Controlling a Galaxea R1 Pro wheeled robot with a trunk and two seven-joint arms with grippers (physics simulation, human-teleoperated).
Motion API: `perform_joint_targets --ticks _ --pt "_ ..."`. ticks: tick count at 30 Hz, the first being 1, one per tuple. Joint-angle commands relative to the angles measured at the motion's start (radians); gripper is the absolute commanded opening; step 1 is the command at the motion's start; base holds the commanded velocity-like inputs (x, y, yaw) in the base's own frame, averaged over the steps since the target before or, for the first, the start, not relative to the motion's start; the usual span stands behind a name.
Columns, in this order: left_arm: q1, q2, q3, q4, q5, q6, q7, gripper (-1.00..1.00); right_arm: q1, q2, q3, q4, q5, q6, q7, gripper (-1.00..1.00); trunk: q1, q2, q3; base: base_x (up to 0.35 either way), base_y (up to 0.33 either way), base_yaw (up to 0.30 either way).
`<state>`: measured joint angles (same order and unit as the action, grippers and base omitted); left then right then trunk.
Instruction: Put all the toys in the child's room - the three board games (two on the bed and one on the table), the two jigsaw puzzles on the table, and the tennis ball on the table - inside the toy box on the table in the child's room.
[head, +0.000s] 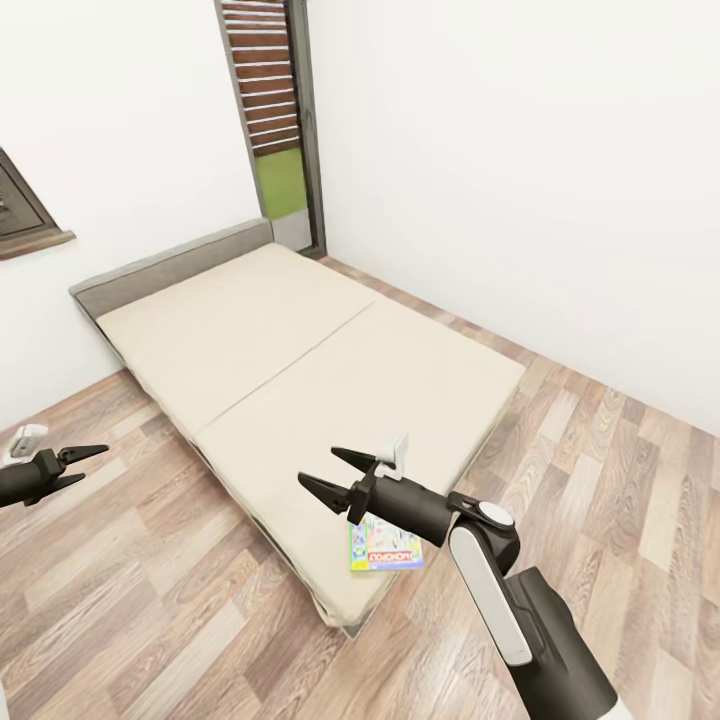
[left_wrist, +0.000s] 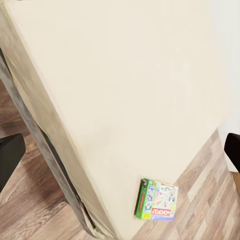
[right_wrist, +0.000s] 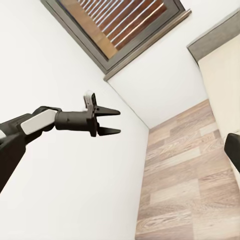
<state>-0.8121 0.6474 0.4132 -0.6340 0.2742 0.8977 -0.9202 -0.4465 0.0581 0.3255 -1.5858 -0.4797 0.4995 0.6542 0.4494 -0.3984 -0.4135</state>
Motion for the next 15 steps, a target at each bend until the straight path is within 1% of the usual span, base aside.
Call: perform_joint_targets --ticks 1,4,7,9,15 --pt "-0.001 0.000 0.001 0.001 -0.001 0.004 -0.003 1.00 0.003 0.001 -0.001 0.000 -0.008 0.008 -0.001 1.00 0.001 -0.002 0.000 0.000 0.000 0.000" --pt "-0.001 0.000 0.002 0.001 -0.001 0.004 -0.003 1.00 0.017 0.002 0.000 0.004 -0.007 0.006 -0.001 1.00 0.001 -0.002 0.005 0.000 0.000 0.000" --pt "-0.001 0.000 0.003 0.001 -0.001 0.004 -0.003 1.00 0.028 0.002 0.000 0.006 -0.008 -0.016 -0.002 1.00 0.001 -0.002 0.010 0.000 0.000 0.000" --pt "-0.001 0.000 0.003 0.001 -0.001 0.004 -0.003 1.00 0.032 -0.001 0.000 0.007 -0.008 -0.034 -0.002 1.00 0.001 -0.002 0.013 0.000 0.000 0.000" --pt "-0.001 -0.003 0.000 0.001 -0.001 0.003 -0.002 1.00 0.035 -0.010 -0.002 0.005 -0.009 -0.054 -0.002 1.00 0.001 -0.002 0.023 0.000 0.000 0.000"
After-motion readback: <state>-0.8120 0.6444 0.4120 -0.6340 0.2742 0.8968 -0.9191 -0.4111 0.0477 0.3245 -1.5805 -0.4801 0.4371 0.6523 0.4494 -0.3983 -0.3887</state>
